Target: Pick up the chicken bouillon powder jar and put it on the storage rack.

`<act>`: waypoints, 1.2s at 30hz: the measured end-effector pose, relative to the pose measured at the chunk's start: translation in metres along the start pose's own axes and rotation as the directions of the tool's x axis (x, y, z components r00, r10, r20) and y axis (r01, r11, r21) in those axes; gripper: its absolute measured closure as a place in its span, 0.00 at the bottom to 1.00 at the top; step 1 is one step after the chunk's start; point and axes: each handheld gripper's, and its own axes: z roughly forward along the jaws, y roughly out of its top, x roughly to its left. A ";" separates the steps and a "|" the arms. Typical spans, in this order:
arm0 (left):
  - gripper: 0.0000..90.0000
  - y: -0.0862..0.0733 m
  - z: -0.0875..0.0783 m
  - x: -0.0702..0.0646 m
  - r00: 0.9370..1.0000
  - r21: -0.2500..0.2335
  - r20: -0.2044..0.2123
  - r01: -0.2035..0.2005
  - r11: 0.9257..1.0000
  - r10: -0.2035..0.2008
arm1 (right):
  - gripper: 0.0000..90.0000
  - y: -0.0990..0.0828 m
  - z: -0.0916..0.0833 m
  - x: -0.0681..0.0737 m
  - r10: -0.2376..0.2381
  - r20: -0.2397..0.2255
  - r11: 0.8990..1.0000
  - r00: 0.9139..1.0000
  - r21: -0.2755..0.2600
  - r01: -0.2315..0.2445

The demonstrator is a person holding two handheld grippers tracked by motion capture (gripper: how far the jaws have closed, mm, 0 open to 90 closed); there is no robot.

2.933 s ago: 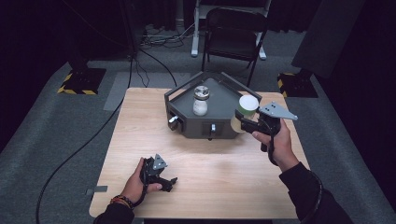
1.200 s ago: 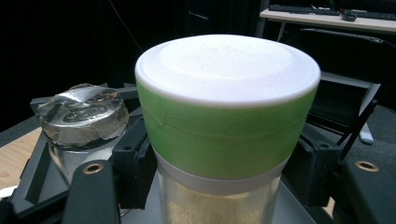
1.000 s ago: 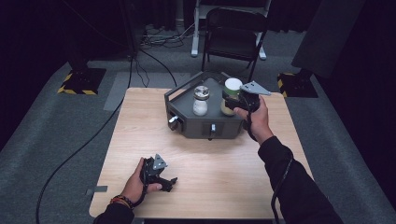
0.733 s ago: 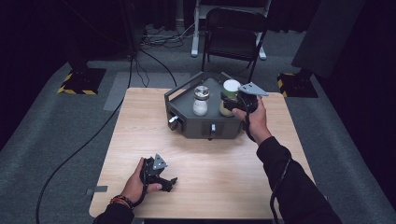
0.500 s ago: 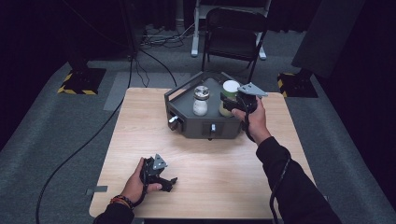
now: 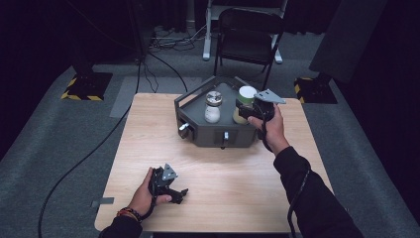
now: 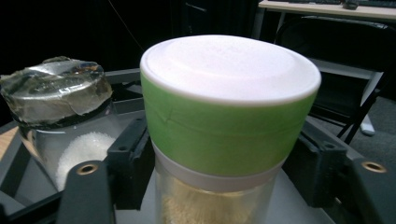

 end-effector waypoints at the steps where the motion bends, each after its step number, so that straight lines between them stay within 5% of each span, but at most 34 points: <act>1: 0.00 0.000 0.000 0.000 1.000 0.000 0.000 0.000 1.000 0.000 | 0.34 0.000 0.000 0.000 -0.009 0.001 1.000 1.000 -0.002 0.009; 16: 0.00 0.000 0.000 0.000 1.000 0.000 0.000 0.001 1.000 -0.001 | 0.06 -0.002 -0.002 0.006 -0.045 0.045 0.999 0.998 0.019 0.044; 36: 0.00 0.000 0.000 0.000 1.000 0.000 0.000 0.001 1.000 -0.001 | 0.04 -0.032 -0.029 -0.001 -0.124 0.043 0.992 0.991 -0.003 0.125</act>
